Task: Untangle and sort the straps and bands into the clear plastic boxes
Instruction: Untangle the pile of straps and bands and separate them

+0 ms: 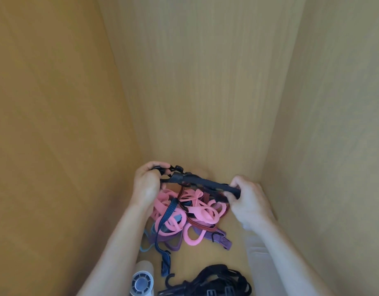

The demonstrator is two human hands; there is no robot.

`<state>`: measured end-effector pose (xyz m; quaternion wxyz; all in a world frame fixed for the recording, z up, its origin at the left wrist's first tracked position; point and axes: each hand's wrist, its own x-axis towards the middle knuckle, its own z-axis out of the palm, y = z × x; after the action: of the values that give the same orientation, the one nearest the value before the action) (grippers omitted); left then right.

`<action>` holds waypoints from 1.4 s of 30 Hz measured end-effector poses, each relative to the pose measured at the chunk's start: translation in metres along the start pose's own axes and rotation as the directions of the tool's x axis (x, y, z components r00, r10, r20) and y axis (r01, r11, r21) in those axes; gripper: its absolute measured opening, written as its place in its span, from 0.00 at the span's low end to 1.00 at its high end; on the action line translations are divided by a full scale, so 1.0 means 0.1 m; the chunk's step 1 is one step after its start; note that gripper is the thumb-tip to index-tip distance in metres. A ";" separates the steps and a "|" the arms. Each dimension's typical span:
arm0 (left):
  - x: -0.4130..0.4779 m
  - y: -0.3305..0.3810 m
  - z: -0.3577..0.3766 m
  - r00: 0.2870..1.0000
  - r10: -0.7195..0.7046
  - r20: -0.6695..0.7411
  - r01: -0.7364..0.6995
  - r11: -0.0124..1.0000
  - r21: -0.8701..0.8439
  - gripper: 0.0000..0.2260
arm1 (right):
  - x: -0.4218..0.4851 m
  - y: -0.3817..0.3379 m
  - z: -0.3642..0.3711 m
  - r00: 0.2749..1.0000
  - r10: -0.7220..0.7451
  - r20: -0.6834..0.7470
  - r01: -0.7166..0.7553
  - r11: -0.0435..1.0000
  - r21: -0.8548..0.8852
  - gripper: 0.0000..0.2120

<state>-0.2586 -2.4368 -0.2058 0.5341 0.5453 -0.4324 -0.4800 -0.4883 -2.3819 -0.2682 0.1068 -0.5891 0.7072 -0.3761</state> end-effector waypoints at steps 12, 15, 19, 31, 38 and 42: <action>0.14 -0.11 -0.02 0.979 -0.201 -0.039 0.193 0.969 -0.156 0.17 | -0.01 0.35 0.18 0.969 0.240 -0.063 -0.120 0.675 0.728 0.15; 0.20 -0.09 -0.08 0.968 -0.249 -0.040 0.229 0.935 -0.271 0.12 | -0.02 0.43 0.15 0.968 0.246 0.052 -0.188 0.570 0.800 0.12; 0.16 -0.03 -0.04 0.977 -0.183 0.110 0.206 0.941 -0.268 0.10 | 0.01 0.35 0.04 0.973 0.190 0.129 -0.221 0.626 0.748 0.09; -0.19 -0.03 0.19 0.816 -0.074 0.574 0.238 0.946 -0.218 0.10 | 0.22 -0.22 0.18 0.895 -0.018 0.446 -0.158 0.921 0.356 0.14; -0.16 -0.59 -0.06 0.880 -0.186 0.437 0.271 0.952 -0.140 0.16 | 0.13 0.22 0.22 0.906 0.181 0.381 -0.360 0.805 0.472 0.04; -0.24 -0.91 -0.18 0.876 -0.249 0.413 0.313 0.945 -0.094 0.16 | 0.03 0.30 0.23 0.833 0.319 0.453 -0.552 0.540 0.635 0.13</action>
<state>-0.2480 -2.4054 -0.2952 0.4015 0.4498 -0.4081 -0.6855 -0.4978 -2.3929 -0.3033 0.5285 -0.3421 0.5918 -0.5035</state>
